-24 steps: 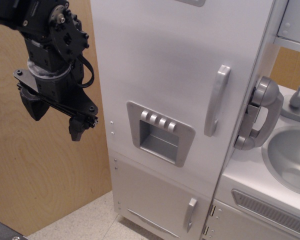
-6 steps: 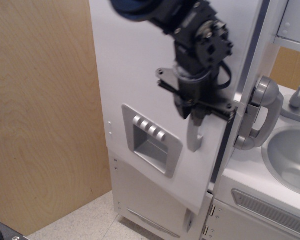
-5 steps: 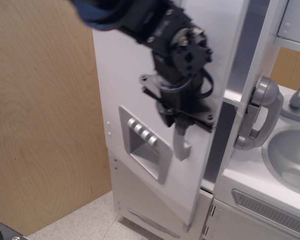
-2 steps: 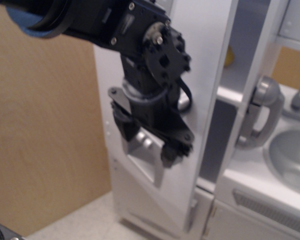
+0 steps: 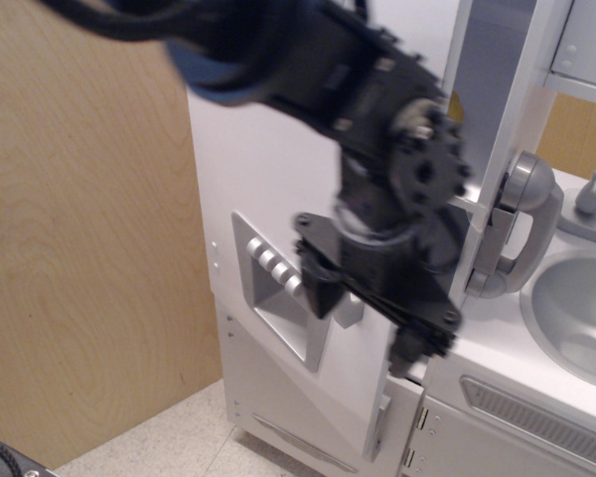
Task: Open fridge
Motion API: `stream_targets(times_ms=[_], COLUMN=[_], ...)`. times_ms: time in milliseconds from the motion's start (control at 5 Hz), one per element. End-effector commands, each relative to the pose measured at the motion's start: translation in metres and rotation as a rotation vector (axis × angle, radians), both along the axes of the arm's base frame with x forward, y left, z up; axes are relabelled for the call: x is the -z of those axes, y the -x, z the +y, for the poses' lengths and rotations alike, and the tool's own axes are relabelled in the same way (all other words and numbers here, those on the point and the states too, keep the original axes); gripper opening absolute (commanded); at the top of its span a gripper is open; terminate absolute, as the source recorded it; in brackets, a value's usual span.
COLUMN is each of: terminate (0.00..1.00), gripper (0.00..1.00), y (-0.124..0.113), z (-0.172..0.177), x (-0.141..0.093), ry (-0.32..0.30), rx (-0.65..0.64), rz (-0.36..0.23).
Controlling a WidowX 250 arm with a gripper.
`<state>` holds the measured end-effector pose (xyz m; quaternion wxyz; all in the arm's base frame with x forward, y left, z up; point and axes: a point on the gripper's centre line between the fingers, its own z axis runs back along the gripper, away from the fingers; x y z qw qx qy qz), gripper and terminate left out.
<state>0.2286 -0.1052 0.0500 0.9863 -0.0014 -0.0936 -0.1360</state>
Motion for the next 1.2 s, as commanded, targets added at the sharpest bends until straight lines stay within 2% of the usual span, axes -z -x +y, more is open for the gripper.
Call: stream_targets(times_ms=[0, 400, 600, 800, 1000], terminate=[0.0, 0.0, 0.0, 0.0, 0.0], gripper=[1.0, 1.0, 1.0, 1.0, 1.0], y=[-0.027, -0.055, -0.072, -0.086, -0.083], z=[-0.045, -0.063, -0.062, -0.044, -0.028], x=[-0.009, -0.004, -0.002, -0.007, -0.008], ry=[0.031, 0.044, -0.003, -0.038, -0.081], rx=[0.111, 0.102, 0.051, -0.029, -0.065], rz=[-0.056, -0.059, -0.094, -0.157, -0.193])
